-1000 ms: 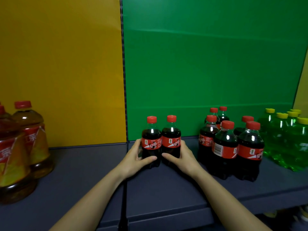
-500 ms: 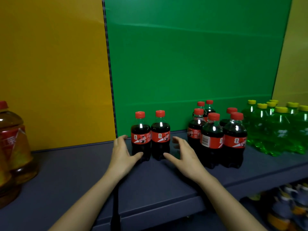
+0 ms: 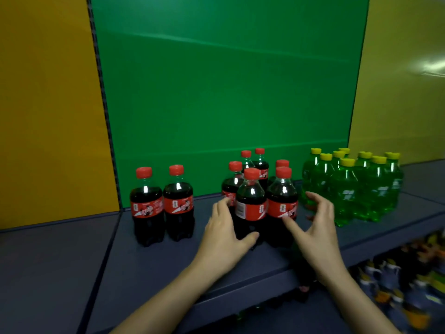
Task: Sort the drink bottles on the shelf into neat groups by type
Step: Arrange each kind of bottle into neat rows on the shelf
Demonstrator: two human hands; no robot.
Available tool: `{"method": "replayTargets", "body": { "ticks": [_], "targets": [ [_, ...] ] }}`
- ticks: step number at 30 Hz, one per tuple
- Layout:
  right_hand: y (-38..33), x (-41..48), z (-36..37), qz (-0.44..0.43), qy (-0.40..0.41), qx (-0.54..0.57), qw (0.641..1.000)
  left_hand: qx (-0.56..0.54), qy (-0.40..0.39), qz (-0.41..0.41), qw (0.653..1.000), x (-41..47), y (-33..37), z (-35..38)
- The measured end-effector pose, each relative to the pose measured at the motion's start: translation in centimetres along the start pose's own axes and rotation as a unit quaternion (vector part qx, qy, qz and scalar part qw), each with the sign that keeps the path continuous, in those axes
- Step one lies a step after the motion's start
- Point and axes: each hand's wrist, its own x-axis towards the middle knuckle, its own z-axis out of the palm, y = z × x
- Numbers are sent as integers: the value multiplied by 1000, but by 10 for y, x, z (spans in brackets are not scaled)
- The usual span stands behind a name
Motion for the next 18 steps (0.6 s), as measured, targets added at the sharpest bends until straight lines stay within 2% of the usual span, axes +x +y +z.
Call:
{"method": "replayTargets", "body": {
  "ticks": [5, 8, 13, 18],
  "targets": [
    [24, 11, -3, 13, -129, 41, 991, -1, 43, -54, 998, 15, 9, 34],
    [32, 14, 1, 18, -179, 52, 982, 9, 71, -74, 995, 21, 6, 43],
    [42, 18, 4, 14, -196, 51, 979, 11, 119, -97, 988, 23, 5, 50],
    [41, 17, -1, -5, -212, 82, 974, -52, 105, -115, 986, 8, 0, 30]
  ]
}}
